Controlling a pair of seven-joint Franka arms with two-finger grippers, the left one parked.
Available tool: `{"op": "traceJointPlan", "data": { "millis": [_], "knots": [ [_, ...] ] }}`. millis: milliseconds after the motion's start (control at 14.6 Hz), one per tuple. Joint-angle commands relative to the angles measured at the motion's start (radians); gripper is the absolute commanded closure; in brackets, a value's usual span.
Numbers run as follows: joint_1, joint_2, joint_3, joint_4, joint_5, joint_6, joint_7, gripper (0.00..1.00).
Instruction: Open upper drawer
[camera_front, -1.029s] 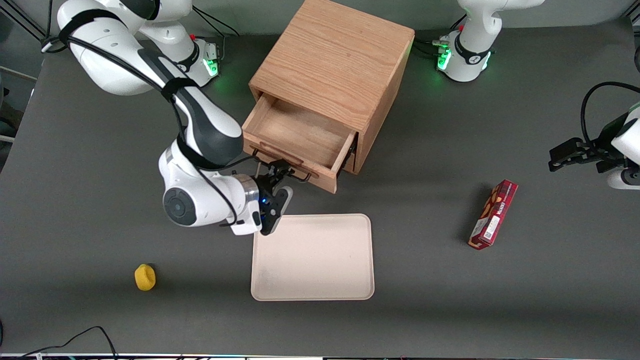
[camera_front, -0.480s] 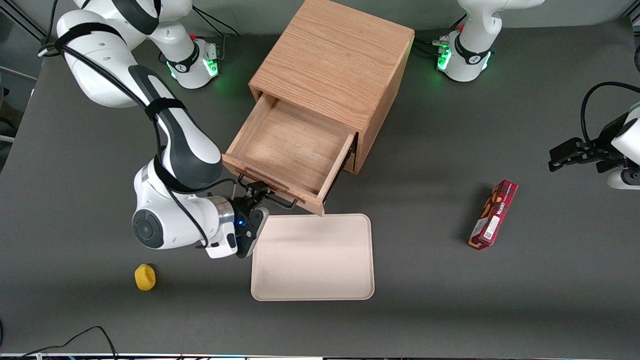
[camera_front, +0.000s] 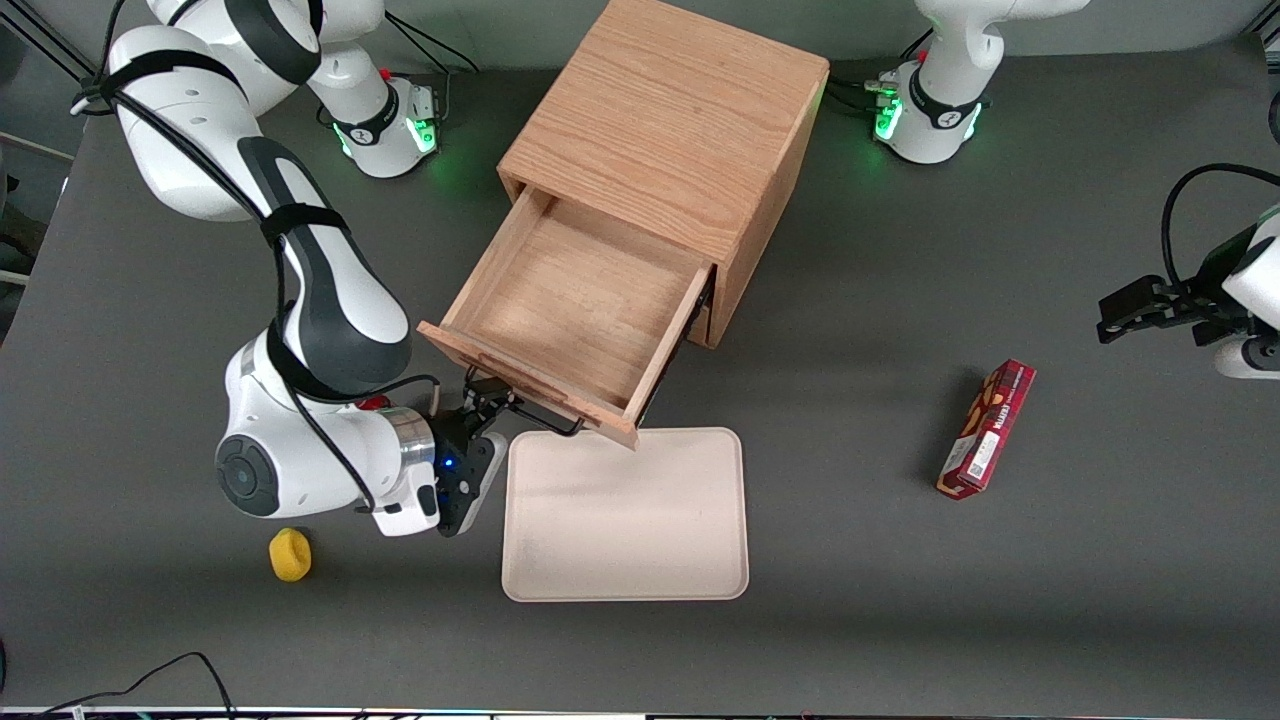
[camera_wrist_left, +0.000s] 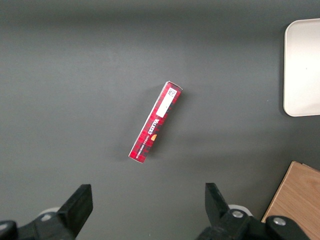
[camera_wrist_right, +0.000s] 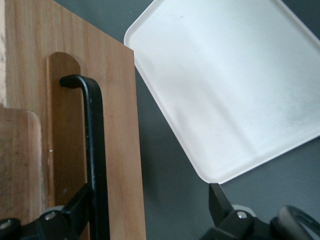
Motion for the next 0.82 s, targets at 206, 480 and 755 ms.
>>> {"op": "traceJointPlan", "data": {
  "millis": [206,480,755],
  "knots": [
    [0.015,0.013,-0.014,0.092,-0.012,-0.025,-0.016,0.00],
    [-0.003,-0.113,-0.017,0.088,-0.004,-0.026,0.013,0.00],
    [-0.002,-0.266,-0.092,0.065,-0.014,-0.037,0.445,0.00]
  ]
}}
